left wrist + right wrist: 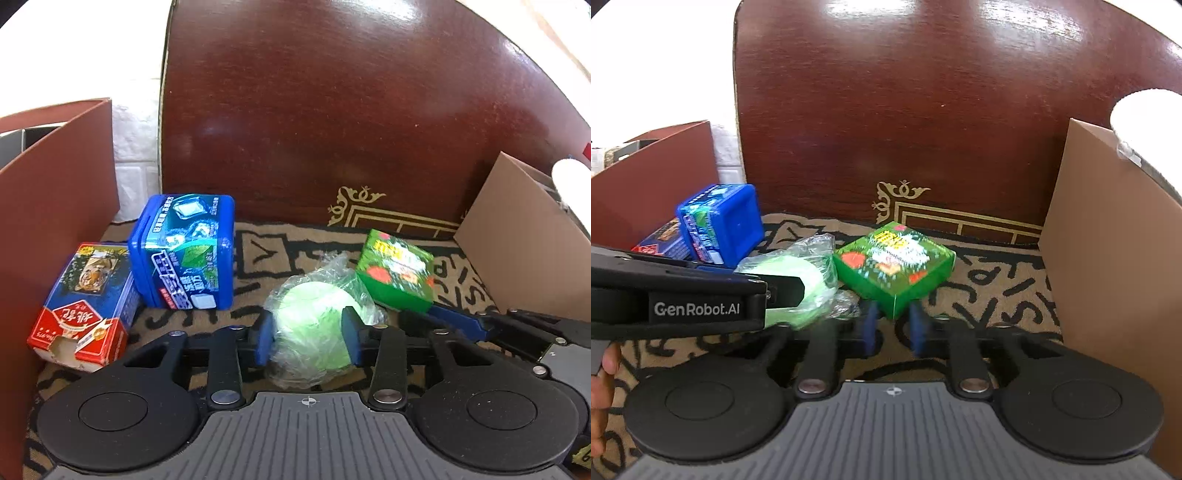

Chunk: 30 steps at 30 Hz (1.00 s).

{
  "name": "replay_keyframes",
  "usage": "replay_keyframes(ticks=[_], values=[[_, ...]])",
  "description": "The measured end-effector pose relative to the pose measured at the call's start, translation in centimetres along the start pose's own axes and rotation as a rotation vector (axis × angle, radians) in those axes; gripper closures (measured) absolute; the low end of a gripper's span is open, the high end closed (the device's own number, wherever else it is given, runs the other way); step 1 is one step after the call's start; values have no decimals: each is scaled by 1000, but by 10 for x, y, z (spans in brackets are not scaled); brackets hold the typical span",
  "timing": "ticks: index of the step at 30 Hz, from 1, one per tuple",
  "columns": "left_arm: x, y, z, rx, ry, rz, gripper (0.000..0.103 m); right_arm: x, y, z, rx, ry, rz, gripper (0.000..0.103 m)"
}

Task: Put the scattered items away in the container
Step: 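Grasp the bagged green ball with the left tool while the right tool approaches the green box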

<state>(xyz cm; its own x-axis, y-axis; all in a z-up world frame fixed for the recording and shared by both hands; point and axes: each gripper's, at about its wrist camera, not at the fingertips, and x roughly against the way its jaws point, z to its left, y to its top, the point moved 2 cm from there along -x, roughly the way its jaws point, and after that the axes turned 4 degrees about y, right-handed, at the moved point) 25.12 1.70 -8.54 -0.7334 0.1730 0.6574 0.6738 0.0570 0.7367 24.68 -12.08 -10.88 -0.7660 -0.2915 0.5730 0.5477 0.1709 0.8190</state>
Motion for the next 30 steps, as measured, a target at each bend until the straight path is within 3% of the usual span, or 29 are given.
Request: replay_keyframes(ticks=[3, 4, 7, 12, 13, 14, 15, 16, 19, 24, 27, 30], values=[[10, -4, 1, 11, -5, 13, 79, 6, -2, 3, -4, 12, 7, 96], [12, -4, 2, 14, -7, 17, 82, 9, -3, 5, -1, 21, 8, 103], [24, -13, 1, 2, -8, 30, 88, 18, -8, 14, 17, 53, 14, 102], [48, -35, 11, 49, -14, 36, 88, 37, -14, 24, 58, 71, -4, 101], [52, -38, 13, 69, -17, 30, 63, 38, -13, 22, 56, 58, -21, 91], [55, -39, 15, 91, -13, 17, 59, 39, -10, 20, 49, 53, -31, 79], [59, -39, 17, 108, 6, -3, 46, 40, -7, 17, 33, 40, -44, 50], [64, -40, 17, 107, 21, -26, 41, 42, -5, 14, 21, 27, -66, 35], [67, -39, 11, 56, 24, -72, 29, 39, 4, 11, 23, 9, -89, 35], [50, -31, 6, 47, 18, -89, 21, 21, 11, 6, -24, -23, -85, 24], [35, -33, 9, 49, 5, -28, 21, 12, 11, 0, -58, -1, -88, 15], [43, -41, 7, 5, 0, -63, 21, 3, 13, 1, -53, 18, -92, 13]])
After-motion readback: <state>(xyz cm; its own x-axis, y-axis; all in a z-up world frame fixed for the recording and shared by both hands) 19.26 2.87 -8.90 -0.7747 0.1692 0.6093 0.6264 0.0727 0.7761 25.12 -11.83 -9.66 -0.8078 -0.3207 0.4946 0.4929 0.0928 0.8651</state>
